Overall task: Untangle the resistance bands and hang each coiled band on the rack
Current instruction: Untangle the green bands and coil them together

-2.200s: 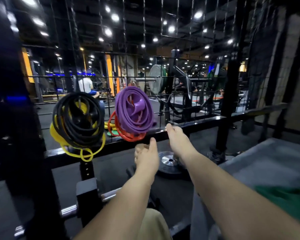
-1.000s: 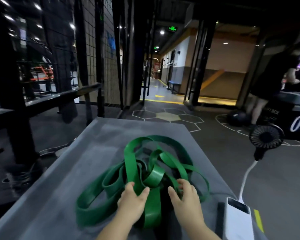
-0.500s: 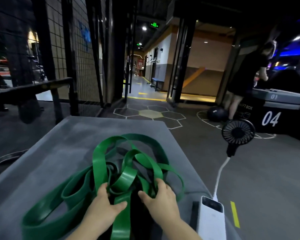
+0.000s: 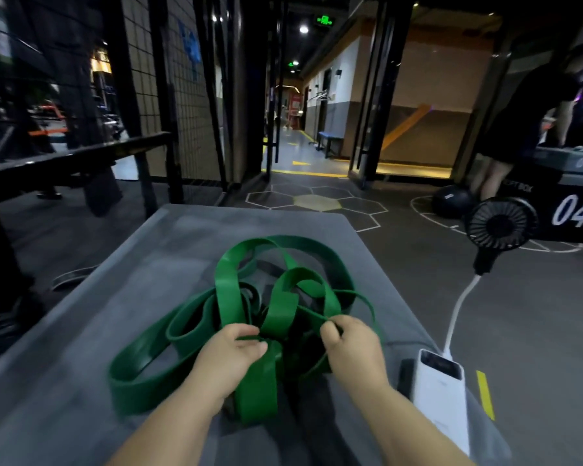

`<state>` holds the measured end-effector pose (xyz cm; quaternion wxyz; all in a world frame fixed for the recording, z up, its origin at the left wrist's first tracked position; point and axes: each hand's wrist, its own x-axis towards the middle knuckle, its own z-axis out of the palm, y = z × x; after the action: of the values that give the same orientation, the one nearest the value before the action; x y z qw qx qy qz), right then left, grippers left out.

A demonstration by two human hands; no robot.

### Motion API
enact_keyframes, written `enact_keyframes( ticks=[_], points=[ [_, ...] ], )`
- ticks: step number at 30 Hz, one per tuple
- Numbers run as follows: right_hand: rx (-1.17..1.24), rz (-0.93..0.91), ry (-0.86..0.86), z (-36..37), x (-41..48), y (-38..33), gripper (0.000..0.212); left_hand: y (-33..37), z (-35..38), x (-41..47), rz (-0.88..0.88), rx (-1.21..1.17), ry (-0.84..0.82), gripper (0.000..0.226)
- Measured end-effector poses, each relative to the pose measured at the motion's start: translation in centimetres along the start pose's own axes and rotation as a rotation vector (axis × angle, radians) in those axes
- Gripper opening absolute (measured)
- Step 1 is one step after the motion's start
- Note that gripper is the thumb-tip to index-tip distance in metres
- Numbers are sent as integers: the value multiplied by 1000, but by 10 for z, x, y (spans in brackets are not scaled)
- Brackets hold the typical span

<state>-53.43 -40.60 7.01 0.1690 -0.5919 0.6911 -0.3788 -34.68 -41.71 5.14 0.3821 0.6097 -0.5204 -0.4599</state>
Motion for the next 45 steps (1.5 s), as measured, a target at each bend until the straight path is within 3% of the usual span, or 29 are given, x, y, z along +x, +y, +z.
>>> enact_keyframes(
  ticks=[3,6,9,14,16,18,22,24,26,29,30,32,34,37,40,43,45],
  points=[
    [144,19,-46,-5,-12,-11,32,1,-9,-7,-56,-92,-37,25],
    [32,36,-133,-7,-14,-13,28,-3,-10,-14,-94,-114,-184,29],
    [-38,102,-214,-7,-11,-11,22,-9,-9,-19,-65,-90,-193,30],
    [-346,36,-15,-10,0,-2,79,-13,-12,-18,35,253,41,24],
    [-373,121,-51,-10,8,4,93,-13,-11,-18,63,424,113,33],
    [-281,254,-119,-9,15,12,105,-16,-13,-14,62,481,198,45],
    [81,392,-118,-11,23,21,118,-19,-18,2,-25,332,222,70],
    [104,401,-100,-9,26,21,117,-17,-15,9,-37,305,189,75],
    [65,398,-113,-4,28,20,102,-16,-10,16,-54,223,150,89],
    [-24,346,-158,-1,31,18,42,-18,-6,27,-116,140,152,120],
    [-28,335,-179,-2,31,17,30,-19,-5,31,-122,123,157,119],
    [-14,318,-223,-5,32,14,24,-16,-2,33,-126,56,160,93],
    [5,298,-234,-9,32,12,24,-15,0,34,-103,20,173,60],
    [39,222,-187,-20,30,8,26,-12,-1,32,-78,56,182,42],
    [90,98,-135,-32,25,0,34,-10,-5,31,-60,-77,176,13],
    [93,-17,-139,-42,16,-9,45,0,-11,26,-31,-336,212,14],
    [0,-75,-239,-48,13,-14,50,15,-17,15,51,-462,292,15]
  ],
)
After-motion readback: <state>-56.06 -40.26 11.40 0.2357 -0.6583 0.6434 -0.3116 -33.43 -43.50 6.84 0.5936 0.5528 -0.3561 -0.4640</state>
